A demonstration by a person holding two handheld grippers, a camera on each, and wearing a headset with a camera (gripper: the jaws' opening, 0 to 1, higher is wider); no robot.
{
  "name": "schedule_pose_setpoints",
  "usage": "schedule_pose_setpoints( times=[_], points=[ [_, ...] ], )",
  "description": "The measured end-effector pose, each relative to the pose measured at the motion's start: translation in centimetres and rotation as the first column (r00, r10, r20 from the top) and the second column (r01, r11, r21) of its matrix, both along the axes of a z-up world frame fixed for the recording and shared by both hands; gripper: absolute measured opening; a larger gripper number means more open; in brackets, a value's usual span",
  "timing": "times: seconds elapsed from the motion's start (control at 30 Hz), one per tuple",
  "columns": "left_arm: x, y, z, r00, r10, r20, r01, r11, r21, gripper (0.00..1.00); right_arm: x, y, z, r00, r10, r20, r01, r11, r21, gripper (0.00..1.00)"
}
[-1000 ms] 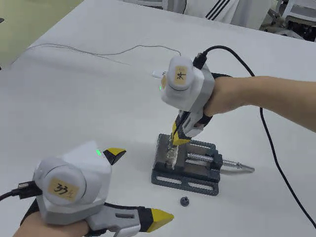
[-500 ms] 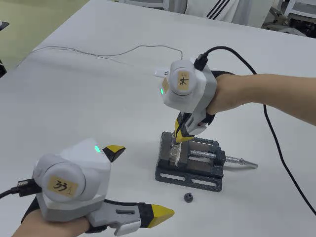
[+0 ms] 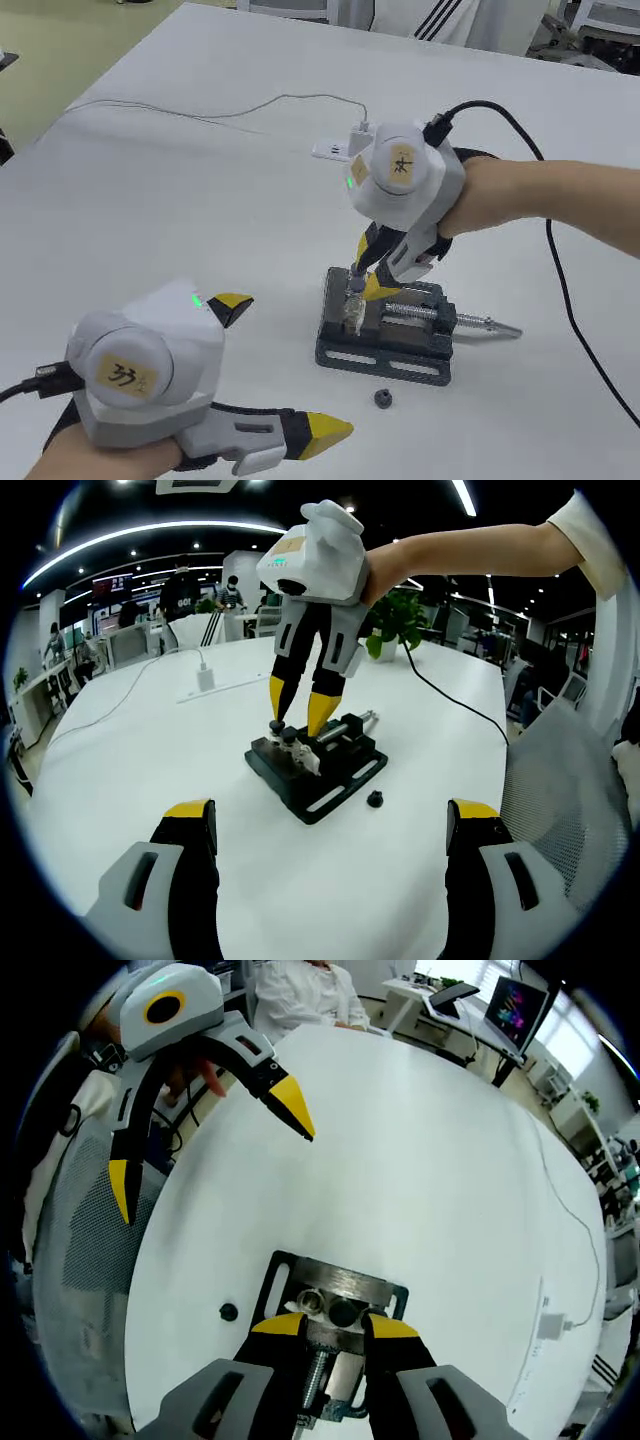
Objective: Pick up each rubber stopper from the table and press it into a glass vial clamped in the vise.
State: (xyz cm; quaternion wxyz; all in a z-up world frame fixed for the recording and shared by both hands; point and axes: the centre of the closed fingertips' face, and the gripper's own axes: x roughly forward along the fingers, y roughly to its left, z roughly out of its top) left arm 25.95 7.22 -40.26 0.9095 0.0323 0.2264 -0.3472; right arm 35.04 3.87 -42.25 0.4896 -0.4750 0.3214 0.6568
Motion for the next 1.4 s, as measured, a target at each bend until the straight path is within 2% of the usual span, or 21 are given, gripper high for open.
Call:
schedule_pose_setpoints(
  times=[0.03, 0.1, 0.17, 0.27, 0.4, 0.5, 0.6, 0.67, 0.73, 0.77, 0.83, 0.9, 0.97, 1.03, 1.1, 1.17, 1.23, 1.27, 1.37, 1.4],
  points=[
    [0.0, -0.1, 0.0, 1.000, -0.002, 0.001, 0.002, 1.000, 0.001, 0.95, -0.4, 0.2, 0.3, 1.000, -0.009, -0.023, 0.010, 0.999, 0.038, 0.23],
    [0.0, -0.1, 0.0, 1.000, -0.004, 0.002, 0.004, 1.000, 0.002, 0.95, -0.9, 0.1, 0.6, 0.997, -0.050, -0.054, 0.054, 0.996, 0.067, 0.33],
    [0.0, -0.2, 0.1, 1.000, -0.006, 0.002, 0.006, 1.000, 0.001, 0.95, -1.0, 0.0, 0.8, 0.997, -0.057, -0.056, 0.062, 0.993, 0.096, 0.41],
    [0.0, -0.4, 0.1, 1.000, -0.012, 0.003, 0.012, 1.000, 0.002, 0.95, -1.5, -0.4, 0.8, 0.990, -0.107, -0.086, 0.118, 0.984, 0.134, 0.52],
    [0.0, -0.5, 0.3, 1.000, -0.016, 0.007, 0.016, 1.000, 0.002, 0.95, -1.7, -0.7, 0.7, 0.986, -0.143, -0.086, 0.155, 0.974, 0.165, 0.70],
    [0.1, -0.5, 0.4, 1.000, -0.020, 0.011, 0.020, 1.000, 0.007, 0.95, -1.9, -1.1, 0.6, 0.983, -0.161, -0.086, 0.174, 0.969, 0.176, 0.79],
    [0.3, -0.4, 0.4, 1.000, -0.018, 0.014, 0.018, 1.000, 0.007, 0.95, -2.2, -1.0, 0.8, 0.976, -0.195, -0.101, 0.212, 0.954, 0.212, 0.91],
    [0.4, -0.4, 0.6, 1.000, -0.016, 0.016, 0.016, 1.000, 0.004, 0.95, -2.5, -1.3, 0.8, 0.971, -0.214, -0.106, 0.233, 0.948, 0.217, 0.97],
    [0.5, -0.3, 0.8, 1.000, -0.016, 0.021, 0.016, 1.000, 0.005, 0.95, -2.7, -1.5, 1.1, 0.970, -0.224, -0.099, 0.242, 0.941, 0.237, 0.99],
    [0.6, -0.3, 0.9, 1.000, -0.018, 0.024, 0.018, 1.000, 0.006, 0.95, -2.6, -1.5, 1.3, 0.966, -0.239, -0.097, 0.256, 0.931, 0.259, 0.99],
    [0.6, -0.2, 1.0, 0.999, -0.020, 0.025, 0.020, 1.000, 0.011, 0.95, -2.8, -1.6, 1.5, 0.961, -0.258, -0.103, 0.277, 0.920, 0.276, 0.99],
    [0.6, -0.1, 1.1, 0.999, -0.023, 0.027, 0.023, 1.000, 0.015, 0.95, -2.9, -1.6, 1.9, 0.955, -0.280, -0.099, 0.297, 0.901, 0.315, 0.99],
    [0.6, -0.1, 1.2, 0.999, -0.029, 0.029, 0.028, 0.999, 0.021, 0.95, -3.1, -2.1, 2.1, 0.953, -0.290, -0.084, 0.301, 0.894, 0.331, 0.97],
    [0.5, 0.0, 1.2, 0.999, -0.033, 0.028, 0.033, 0.999, 0.026, 0.95, -3.0, -2.2, 2.6, 0.943, -0.324, -0.083, 0.330, 0.866, 0.376, 0.98],
    [0.5, 0.1, 1.1, 0.999, -0.039, 0.027, 0.038, 0.999, 0.032, 0.95, -3.2, -2.8, 2.6, 0.933, -0.348, -0.096, 0.357, 0.853, 0.380, 0.97],
    [0.4, 0.1, 1.0, 0.999, -0.044, 0.022, 0.043, 0.998, 0.038, 0.95, -3.5, -3.3, 2.5, 0.931, -0.352, -0.090, 0.359, 0.850, 0.384, 0.97],
    [0.3, 0.2, 0.9, 0.998, -0.052, 0.019, 0.051, 0.998, 0.046, 0.95, -3.9, -3.9, 2.5, 0.923, -0.372, -0.100, 0.381, 0.839, 0.389, 0.97],
    [0.3, 0.1, 0.9, 0.998, -0.056, 0.016, 0.055, 0.997, 0.048, 0.95, -4.0, -4.3, 2.5, 0.915, -0.389, -0.104, 0.397, 0.826, 0.400, 0.97],
    [0.2, 0.1, 0.7, 0.998, -0.067, 0.008, 0.066, 0.996, 0.056, 0.94, -4.5, -5.3, 2.5, 0.902, -0.415, -0.115, 0.424, 0.806, 0.414, 0.97],
    [0.2, 0.1, 0.6, 0.998, -0.069, 0.007, 0.068, 0.996, 0.057, 0.94, -4.7, -5.6, 2.4, 0.900, -0.419, -0.119, 0.429, 0.802, 0.416, 0.97]
  ],
)
